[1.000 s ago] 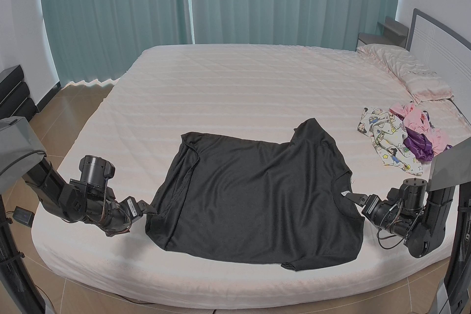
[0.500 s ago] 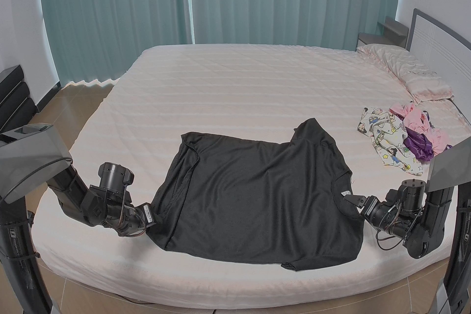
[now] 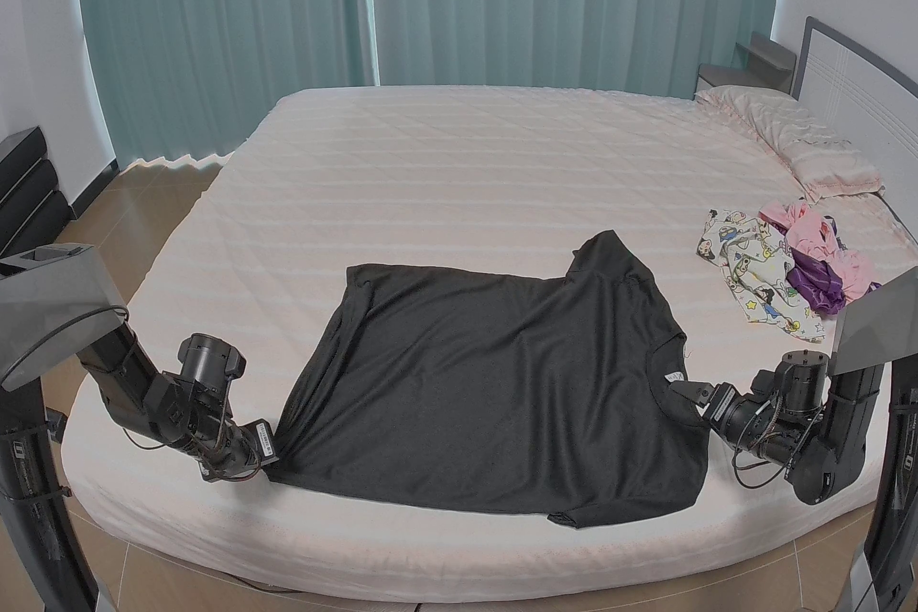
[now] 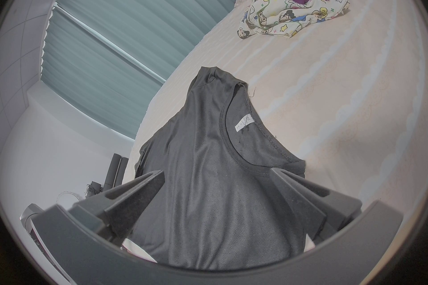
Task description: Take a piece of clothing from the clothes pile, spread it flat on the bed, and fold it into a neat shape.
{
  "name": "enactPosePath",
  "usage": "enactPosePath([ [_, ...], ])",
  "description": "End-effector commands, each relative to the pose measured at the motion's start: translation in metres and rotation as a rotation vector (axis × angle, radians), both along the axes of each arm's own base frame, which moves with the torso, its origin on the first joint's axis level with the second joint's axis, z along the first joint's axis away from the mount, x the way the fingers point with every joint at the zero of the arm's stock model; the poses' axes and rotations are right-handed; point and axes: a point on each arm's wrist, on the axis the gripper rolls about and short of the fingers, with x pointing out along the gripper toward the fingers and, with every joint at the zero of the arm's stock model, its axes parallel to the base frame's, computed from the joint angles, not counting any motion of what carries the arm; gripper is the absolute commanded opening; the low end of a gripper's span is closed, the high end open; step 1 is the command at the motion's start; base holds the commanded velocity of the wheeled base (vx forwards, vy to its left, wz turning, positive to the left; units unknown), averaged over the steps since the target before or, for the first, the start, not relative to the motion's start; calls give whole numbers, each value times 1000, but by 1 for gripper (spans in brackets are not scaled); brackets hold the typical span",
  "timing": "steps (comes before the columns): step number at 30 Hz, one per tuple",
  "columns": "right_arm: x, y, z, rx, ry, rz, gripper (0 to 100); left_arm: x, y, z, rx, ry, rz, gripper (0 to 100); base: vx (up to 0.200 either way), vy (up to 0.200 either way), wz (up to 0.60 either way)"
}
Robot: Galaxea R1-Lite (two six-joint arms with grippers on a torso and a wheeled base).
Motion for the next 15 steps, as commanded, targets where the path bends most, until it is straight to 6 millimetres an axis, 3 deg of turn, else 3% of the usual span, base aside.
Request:
enactPosePath([
  [1,0,0,0,1,1,1,100,-4,7,6,-2,-4,21,0,0,0,0],
  [9,0,0,0,1,2,1,100,-6,11,1,-2,21,37,0,0,0,0],
  [10,0,0,0,1,1,1,100,-6,11,1,-3,24,36,100,0,0,0],
  [15,0,0,0,1,-1,0,100,-9,12,4,-13,42,39,100,0,0,0],
])
